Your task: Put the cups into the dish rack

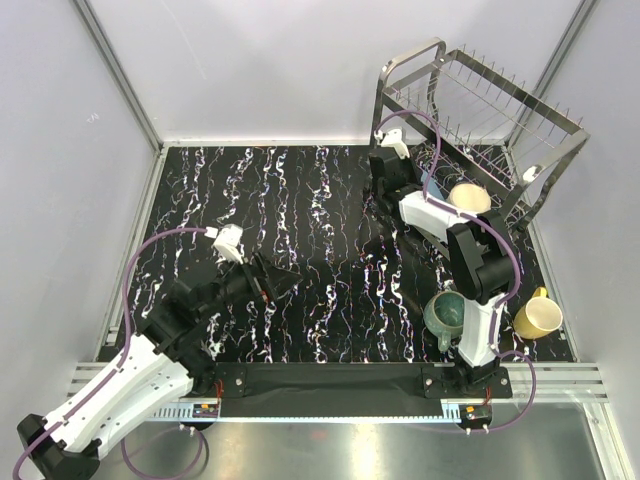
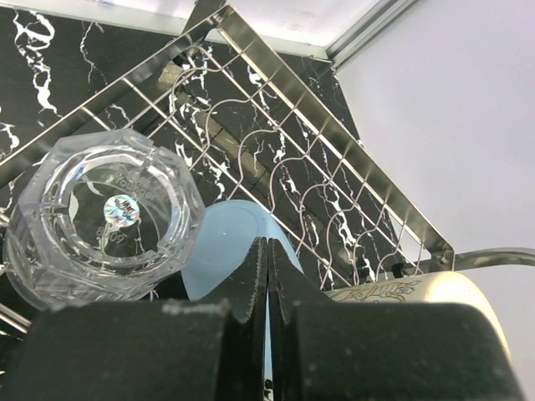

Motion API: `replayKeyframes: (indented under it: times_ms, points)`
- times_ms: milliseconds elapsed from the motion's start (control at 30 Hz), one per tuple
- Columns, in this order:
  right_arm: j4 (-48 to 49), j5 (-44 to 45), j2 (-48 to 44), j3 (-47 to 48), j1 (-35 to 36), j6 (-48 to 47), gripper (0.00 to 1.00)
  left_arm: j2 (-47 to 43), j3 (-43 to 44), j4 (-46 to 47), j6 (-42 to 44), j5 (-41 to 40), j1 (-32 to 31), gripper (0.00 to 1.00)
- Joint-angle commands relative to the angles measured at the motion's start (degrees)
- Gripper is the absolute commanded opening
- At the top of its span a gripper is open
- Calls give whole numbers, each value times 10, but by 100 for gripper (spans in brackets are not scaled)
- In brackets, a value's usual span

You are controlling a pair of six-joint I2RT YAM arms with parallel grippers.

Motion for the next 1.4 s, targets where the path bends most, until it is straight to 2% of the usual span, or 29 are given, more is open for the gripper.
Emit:
replayKeyframes:
  times_ms: [0, 400, 1167, 1367]
  points:
    - [6, -8, 11, 8, -1, 21, 0, -8, -1, 25, 6, 18, 3, 96]
    - [-14, -4, 20, 14, -2, 35, 0, -5, -1, 26, 10, 20, 4, 96]
    - [-92, 18, -82, -72, -2, 121, 0, 2, -1, 47, -1, 39, 5, 96]
    - [-81, 21, -102, -70, 3, 106, 0, 6, 1, 52, -3, 42, 5, 96]
